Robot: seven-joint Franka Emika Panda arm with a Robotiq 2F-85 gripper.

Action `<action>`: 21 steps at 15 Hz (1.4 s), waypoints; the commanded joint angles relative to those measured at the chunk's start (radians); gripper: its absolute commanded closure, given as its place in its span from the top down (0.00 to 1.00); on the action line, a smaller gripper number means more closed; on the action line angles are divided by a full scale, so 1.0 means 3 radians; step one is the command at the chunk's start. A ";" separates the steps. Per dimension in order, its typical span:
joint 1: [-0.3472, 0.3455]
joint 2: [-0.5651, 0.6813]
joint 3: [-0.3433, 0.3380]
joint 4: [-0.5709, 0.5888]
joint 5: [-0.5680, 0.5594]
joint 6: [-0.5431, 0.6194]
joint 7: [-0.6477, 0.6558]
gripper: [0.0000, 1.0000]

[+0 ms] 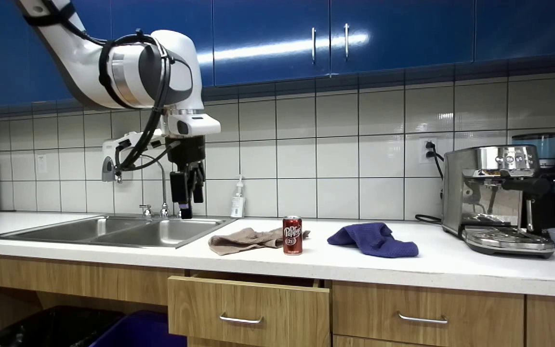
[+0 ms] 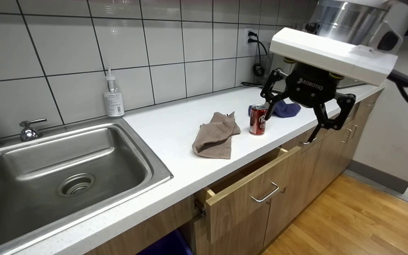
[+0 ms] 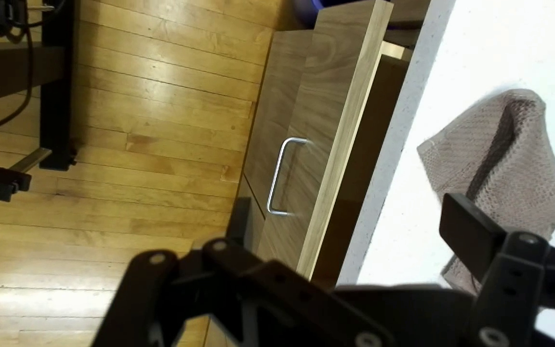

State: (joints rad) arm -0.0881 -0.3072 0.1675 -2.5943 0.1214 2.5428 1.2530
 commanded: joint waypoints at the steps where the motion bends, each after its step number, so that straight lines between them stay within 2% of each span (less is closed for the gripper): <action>1: 0.0051 0.0034 -0.0075 0.0001 -0.0031 0.0034 0.0016 1.00; 12: 0.0051 0.0116 -0.0100 0.0001 -0.0038 0.0125 0.0016 1.00; 16: 0.0006 0.0301 -0.0152 0.0122 -0.0060 0.0121 0.0052 1.00; 21: 0.0001 0.0645 -0.0340 0.0331 0.0016 0.0143 0.0031 1.00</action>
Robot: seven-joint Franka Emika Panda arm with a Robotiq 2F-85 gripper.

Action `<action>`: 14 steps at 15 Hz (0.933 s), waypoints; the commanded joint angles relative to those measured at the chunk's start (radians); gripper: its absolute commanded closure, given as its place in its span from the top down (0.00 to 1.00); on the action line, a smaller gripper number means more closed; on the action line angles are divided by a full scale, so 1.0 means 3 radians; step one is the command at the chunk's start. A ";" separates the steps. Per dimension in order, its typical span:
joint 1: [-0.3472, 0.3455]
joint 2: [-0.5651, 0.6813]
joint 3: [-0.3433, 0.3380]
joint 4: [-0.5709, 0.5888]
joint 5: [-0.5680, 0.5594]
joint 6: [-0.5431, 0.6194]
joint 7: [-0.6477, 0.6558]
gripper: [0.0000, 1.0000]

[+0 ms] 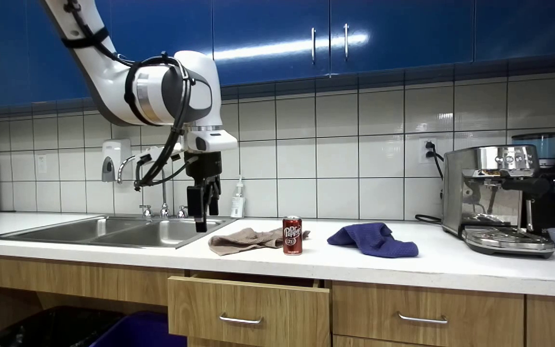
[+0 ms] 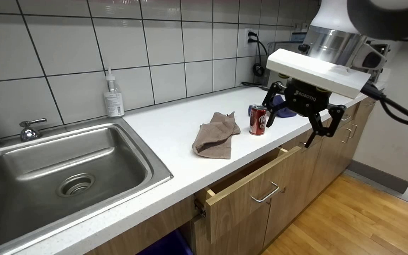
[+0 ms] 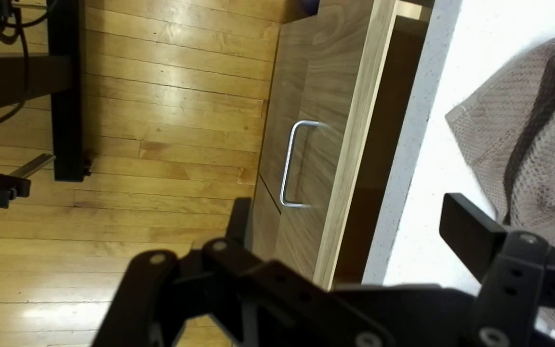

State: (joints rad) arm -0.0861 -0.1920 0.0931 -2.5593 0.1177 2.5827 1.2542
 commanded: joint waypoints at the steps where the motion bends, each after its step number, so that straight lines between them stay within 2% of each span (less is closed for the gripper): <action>1: 0.0002 0.0331 -0.0131 0.0257 0.0047 0.0018 0.0025 1.00; 9: 0.0070 0.0833 -0.0321 0.0559 0.0048 0.0040 0.0084 1.00; 14: 0.0138 0.1096 -0.0397 0.0662 -0.0027 0.0188 0.0128 1.00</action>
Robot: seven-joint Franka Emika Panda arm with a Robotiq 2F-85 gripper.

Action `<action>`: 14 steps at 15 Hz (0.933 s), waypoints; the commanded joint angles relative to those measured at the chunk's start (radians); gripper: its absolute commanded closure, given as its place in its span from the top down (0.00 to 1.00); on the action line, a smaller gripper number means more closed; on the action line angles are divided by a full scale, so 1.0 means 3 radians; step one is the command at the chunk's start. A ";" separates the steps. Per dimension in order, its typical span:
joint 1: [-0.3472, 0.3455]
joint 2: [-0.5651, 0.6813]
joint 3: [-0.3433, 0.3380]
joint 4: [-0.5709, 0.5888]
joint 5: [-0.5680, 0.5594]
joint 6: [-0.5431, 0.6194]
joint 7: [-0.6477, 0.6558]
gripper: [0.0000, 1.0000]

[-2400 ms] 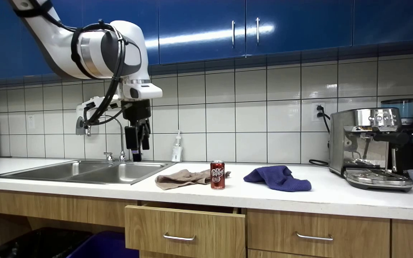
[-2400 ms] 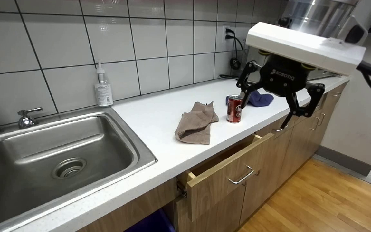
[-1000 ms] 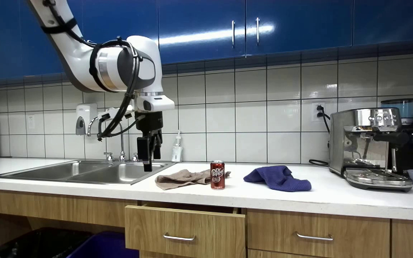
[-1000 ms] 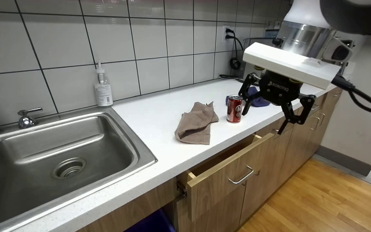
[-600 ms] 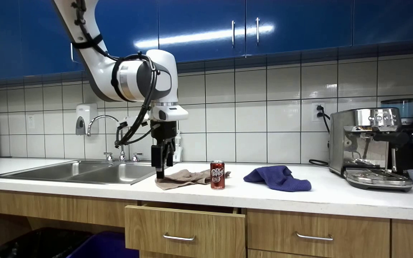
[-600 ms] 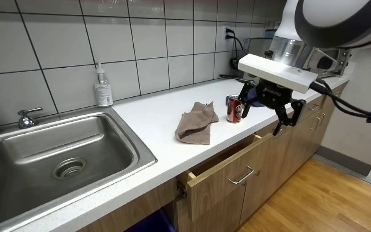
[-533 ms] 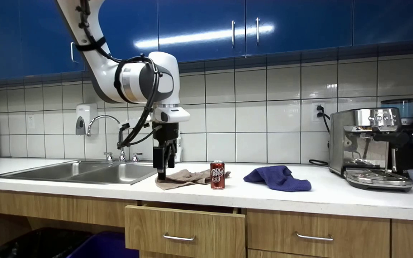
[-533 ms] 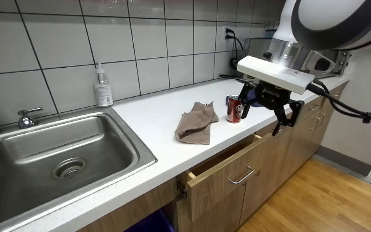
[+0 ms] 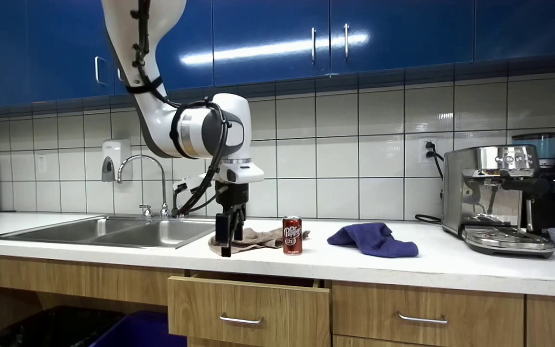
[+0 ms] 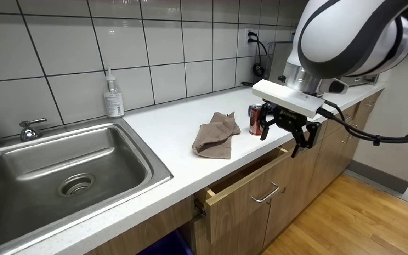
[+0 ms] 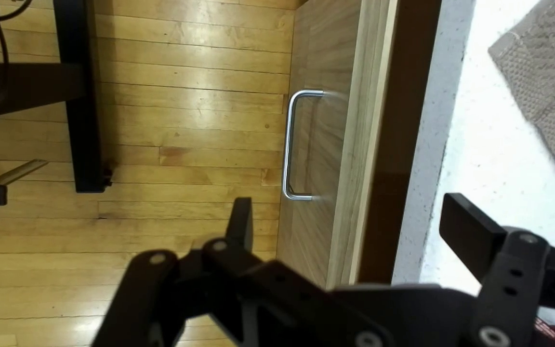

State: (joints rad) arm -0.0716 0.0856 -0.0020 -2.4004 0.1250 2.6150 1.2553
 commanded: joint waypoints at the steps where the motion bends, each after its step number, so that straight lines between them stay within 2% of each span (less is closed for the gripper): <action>1: 0.0111 0.0213 -0.0101 0.0143 -0.0086 0.0123 0.0147 1.00; 14: 0.0424 0.0781 -0.0392 0.0323 -0.0132 0.0411 0.0258 1.00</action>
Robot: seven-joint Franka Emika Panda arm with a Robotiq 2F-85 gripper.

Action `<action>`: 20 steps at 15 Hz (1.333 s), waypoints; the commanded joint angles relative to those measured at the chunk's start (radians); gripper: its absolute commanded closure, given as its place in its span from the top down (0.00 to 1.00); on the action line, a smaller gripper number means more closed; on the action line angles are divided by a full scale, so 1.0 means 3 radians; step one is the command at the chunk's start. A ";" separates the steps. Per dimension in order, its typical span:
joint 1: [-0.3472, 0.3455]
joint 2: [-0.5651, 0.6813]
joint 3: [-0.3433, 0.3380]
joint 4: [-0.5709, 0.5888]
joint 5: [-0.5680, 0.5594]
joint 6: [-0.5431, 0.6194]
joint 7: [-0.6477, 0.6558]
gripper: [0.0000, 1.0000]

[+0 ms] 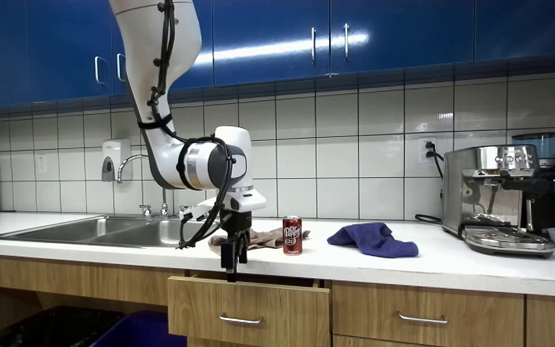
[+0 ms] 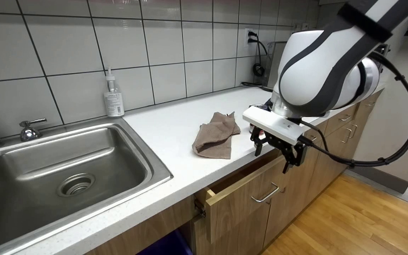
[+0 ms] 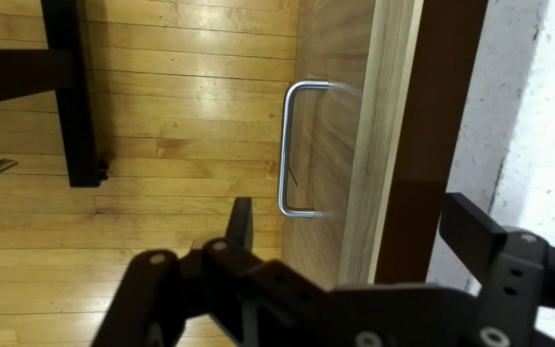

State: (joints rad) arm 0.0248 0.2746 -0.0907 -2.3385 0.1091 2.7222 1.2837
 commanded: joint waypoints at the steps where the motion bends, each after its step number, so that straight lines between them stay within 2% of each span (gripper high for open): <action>1: 0.0132 0.0186 -0.0123 0.0128 -0.0093 0.0077 0.0186 1.00; 9: 0.0348 0.0320 -0.0299 0.0105 -0.0089 0.0328 0.0238 1.00; 20: 0.0531 0.0247 -0.0366 -0.0142 -0.0056 0.0620 0.0250 1.00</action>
State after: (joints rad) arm 0.1594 0.3658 -0.1830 -2.3451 0.1091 2.8728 1.3248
